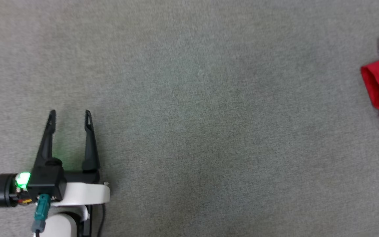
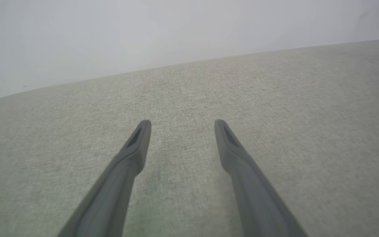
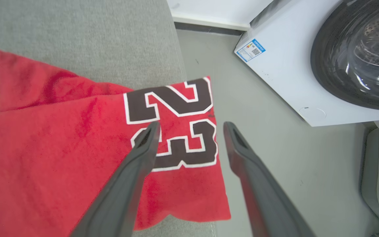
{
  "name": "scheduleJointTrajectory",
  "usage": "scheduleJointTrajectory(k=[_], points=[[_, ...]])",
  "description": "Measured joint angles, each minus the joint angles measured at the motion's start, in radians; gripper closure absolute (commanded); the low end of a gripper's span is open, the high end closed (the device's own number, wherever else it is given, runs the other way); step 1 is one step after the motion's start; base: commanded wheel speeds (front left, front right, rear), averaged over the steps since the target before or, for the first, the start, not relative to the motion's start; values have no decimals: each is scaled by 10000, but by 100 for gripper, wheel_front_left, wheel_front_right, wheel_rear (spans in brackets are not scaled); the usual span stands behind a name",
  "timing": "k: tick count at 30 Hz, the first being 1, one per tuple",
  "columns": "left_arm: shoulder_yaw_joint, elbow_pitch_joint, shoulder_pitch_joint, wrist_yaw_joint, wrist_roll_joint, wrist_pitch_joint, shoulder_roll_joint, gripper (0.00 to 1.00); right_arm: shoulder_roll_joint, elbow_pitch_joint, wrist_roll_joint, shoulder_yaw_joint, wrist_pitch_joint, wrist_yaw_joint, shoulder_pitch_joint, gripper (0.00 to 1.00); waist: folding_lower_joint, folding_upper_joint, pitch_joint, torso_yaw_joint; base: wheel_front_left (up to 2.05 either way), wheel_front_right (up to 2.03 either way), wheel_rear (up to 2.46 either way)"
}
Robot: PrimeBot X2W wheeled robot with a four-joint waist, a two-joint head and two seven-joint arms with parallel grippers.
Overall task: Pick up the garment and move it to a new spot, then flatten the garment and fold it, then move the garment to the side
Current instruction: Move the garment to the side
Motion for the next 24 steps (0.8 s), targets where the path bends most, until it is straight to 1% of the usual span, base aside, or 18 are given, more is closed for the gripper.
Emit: scheduleJointTrajectory(k=[4, 6, 10, 14, 18, 20, 22, 24], points=[[-82, 174, 318, 65, -71, 8, -199, 0, 207, -391, -813, -633, -1467, 0, -124, 0, 0, 0, -700, 80, 0, 0, 0], [-115, 222, 480, 119, -144, 10, -316, 0, 510, -685, -1227, -943, -2194, 0, -104, 0, -1, 0, -1067, 133, 0, 0, 0], [-111, 314, 886, 215, -226, 12, -456, 0, 1381, -1492, -2031, -1689, -3860, 0, 199, 0, -1, 0, -1780, 276, 0, 0, 0], [-132, 382, 1261, 253, -242, 12, -614, 0, 2569, -2468, -2800, -2445, -5496, 0, 1147, 0, -2, 0, -2450, 486, 0, 0, 0], [-111, 456, 1594, 295, -274, 12, -677, 0, 3927, -3800, -3450, -2999, -5985, 0, 2471, 0, -2, 0, -3087, 752, 0, 0, 0], [-127, 502, 1737, 293, -299, 12, -706, 0, 4543, -4544, -3777, -3039, -6055, 0, 3195, 0, -2, 0, -3395, 899, 0, 0, 0], [-130, 554, 1885, 293, -303, 12, -731, 0, 5175, -5147, -3841, -3110, -6067, 0, 3841, 0, -2, 0, -3686, 1043, 0, 0, 0], [-169, 614, 1962, 280, -303, 12, -750, 0, 5674, -5728, -3950, -3099, -6082, 0, 4441, 0, -2, 0, -3933, 1194, 0, 0, 0]])
